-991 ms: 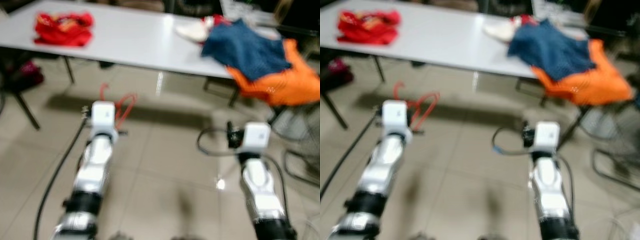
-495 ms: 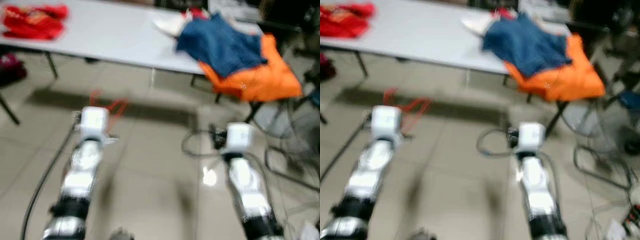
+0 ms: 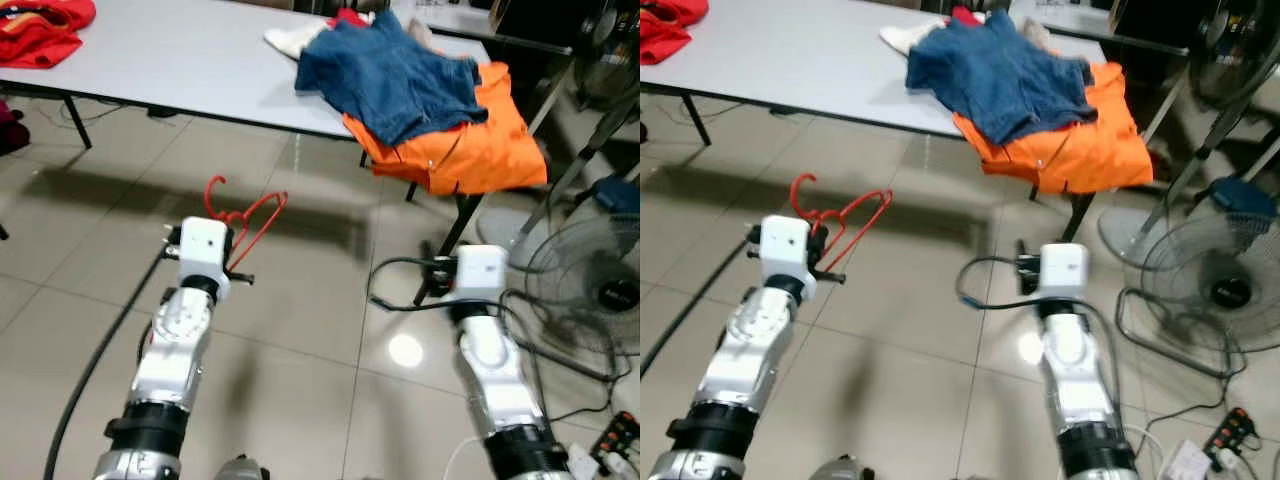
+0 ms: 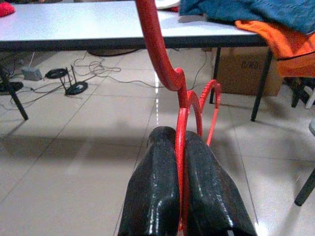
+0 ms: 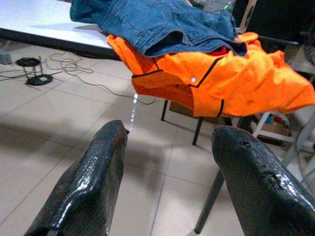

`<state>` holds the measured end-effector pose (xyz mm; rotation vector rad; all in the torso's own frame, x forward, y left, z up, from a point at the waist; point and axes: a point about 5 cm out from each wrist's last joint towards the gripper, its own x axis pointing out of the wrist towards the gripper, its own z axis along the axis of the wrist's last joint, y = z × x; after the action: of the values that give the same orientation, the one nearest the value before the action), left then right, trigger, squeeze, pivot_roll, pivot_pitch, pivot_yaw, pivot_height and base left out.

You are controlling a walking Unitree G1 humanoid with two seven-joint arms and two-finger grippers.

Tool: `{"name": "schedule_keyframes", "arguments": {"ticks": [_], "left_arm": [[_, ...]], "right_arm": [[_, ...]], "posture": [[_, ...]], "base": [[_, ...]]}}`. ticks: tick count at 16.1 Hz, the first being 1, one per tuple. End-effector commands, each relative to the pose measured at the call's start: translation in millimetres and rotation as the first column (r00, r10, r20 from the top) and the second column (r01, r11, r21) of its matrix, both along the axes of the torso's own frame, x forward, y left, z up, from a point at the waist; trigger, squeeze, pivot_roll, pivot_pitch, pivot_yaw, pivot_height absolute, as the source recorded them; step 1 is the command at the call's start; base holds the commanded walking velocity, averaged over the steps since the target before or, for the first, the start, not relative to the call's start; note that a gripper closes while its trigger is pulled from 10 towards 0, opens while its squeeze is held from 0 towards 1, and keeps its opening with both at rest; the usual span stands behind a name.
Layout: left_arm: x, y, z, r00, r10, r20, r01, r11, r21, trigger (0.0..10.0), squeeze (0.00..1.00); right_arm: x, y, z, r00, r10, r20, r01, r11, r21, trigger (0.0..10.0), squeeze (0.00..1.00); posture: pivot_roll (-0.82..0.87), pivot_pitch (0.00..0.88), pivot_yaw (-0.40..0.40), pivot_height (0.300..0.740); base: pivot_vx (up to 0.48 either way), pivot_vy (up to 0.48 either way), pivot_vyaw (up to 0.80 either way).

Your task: Hang hanger

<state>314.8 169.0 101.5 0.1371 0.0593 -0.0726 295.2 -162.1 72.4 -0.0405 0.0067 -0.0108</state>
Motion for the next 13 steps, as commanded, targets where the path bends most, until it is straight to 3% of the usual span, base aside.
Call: {"name": "schedule_keyframes", "arguments": {"ticks": [1,6,8,10,13], "left_arm": [[6.9,-10.2,12.8,0.998,-0.026,0.051,0.028,0.999,-0.039,10.0,0.0],[8.4,-19.4,22.7,0.994,-0.062,0.096,0.068,0.996,-0.063,10.0,0.0],[15.3,-25.6,24.8,0.994,-0.051,0.096,0.06,0.993,-0.1,10.0,0.0],[18.2,-30.2,27.9,0.992,-0.067,0.107,0.076,0.994,-0.078,10.0,0.0],[22.6,-15.4,21.9,0.999,0.036,0.039,-0.029,0.987,-0.159,10.0,0.0]], "right_arm": [[-0.2,-9.5,-0.1,0.999,-0.038,0.006,0.038,0.999,-0.023,10.0,0.0],[-0.9,-15.8,4.1,0.996,-0.07,0.051,0.071,0.997,-0.034,10.0,0.0],[1.5,-23.7,4.2,0.993,-0.109,0.044,0.11,0.994,-0.029,10.0,0.0],[3.2,-24.0,7.6,0.993,-0.104,0.06,0.106,0.994,-0.028,10.0,0.0],[3.9,-26.6,9.2,0.991,-0.113,0.07,0.115,0.993,-0.025,10.0,0.0]], "posture": [[0.09,0.025,-0.067,0.74],[0.07,0.027,-0.057,0.74],[0.05,0.001,-0.056,0.74],[0.04,0.004,-0.051,0.74],[0.04,0.014,-0.048,0.74]], "base": [[0.458,0.0,0.0],[0.458,0.0,0.0],[0.459,0.0,0.0],[0.461,0.0,0.0],[0.475,0.0,0.0]]}}
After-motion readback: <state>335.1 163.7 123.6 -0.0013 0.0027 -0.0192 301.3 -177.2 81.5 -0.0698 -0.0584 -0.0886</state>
